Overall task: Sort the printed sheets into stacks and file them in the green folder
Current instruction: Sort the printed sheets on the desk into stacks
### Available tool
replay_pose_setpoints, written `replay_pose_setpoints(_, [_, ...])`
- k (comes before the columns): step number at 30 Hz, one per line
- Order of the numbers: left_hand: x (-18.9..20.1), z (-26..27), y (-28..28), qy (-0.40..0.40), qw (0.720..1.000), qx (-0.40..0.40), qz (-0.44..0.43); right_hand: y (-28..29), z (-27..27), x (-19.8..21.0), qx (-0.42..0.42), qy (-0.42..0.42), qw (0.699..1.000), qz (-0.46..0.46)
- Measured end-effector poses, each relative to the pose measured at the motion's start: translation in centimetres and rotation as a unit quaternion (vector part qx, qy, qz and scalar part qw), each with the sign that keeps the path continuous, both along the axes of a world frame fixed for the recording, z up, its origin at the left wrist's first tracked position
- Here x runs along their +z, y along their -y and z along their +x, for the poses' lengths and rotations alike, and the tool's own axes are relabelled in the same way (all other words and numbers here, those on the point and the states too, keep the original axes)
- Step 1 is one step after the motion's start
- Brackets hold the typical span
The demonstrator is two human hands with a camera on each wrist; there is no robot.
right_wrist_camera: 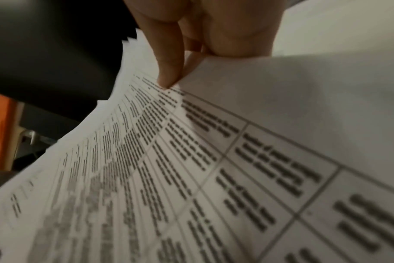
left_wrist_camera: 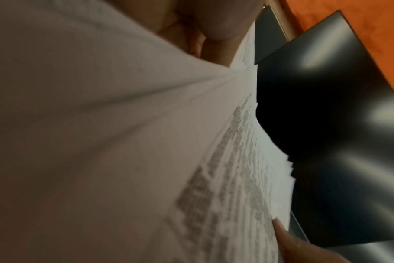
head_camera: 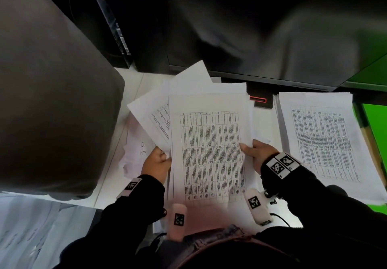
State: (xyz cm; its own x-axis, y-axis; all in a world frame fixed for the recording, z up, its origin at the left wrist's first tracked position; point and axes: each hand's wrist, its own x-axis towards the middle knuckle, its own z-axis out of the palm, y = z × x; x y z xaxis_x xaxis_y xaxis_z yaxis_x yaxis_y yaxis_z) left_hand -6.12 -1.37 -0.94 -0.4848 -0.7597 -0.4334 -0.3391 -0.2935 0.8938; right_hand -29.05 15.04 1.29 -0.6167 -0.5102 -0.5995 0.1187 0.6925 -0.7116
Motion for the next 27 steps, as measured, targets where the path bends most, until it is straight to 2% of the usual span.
replay_pose_setpoints(5, [1.5, 0.0, -0.2, 0.008, 0.998, 0.058, -0.009, 0.4, -0.5, 1.1, 0.012, -0.064, 0.997, 0.048])
replay_pose_setpoints(8, [1.5, 0.5, 0.7, 0.010, 0.996, 0.085, 0.021, 0.8, -1.0, 2.1, 0.043, -0.117, 0.986, 0.111])
replay_pose_setpoints(11, [0.5, 0.7, 1.6, 0.024, 0.995, 0.052, 0.082, 1.2, -1.3, 2.7, 0.067, -0.137, 0.978, 0.139])
replay_pose_setpoints(14, [1.3, 0.3, 0.8, 0.031, 0.992, 0.029, 0.122, 1.5, -0.8, 2.3, 0.082, -0.135, 0.976, 0.151])
replay_pose_setpoints(17, [1.6, -0.1, -0.4, 0.108, 0.988, -0.004, 0.110, 1.5, 0.6, 1.4, 0.094, -0.118, 0.973, 0.172])
replay_pose_setpoints(19, [1.7, -0.7, -1.4, 0.171, 0.979, -0.040, 0.106, 1.5, 1.5, 0.9, 0.099, -0.108, 0.974, 0.171])
replay_pose_setpoints(23, [2.1, -0.4, -2.3, 0.213, 0.963, -0.157, 0.039, 1.3, 1.9, 0.5, 0.085, -0.098, 0.980, 0.149])
replay_pose_setpoints(25, [2.1, -0.3, -1.8, 0.198, 0.968, -0.157, 0.000, 1.2, 1.5, 0.6, 0.035, -0.093, 0.989, 0.106])
replay_pose_setpoints(27, [2.5, -0.2, -1.2, 0.149, 0.979, -0.137, -0.007, 0.8, 1.1, 1.1, -0.036, -0.053, 0.998, 0.027])
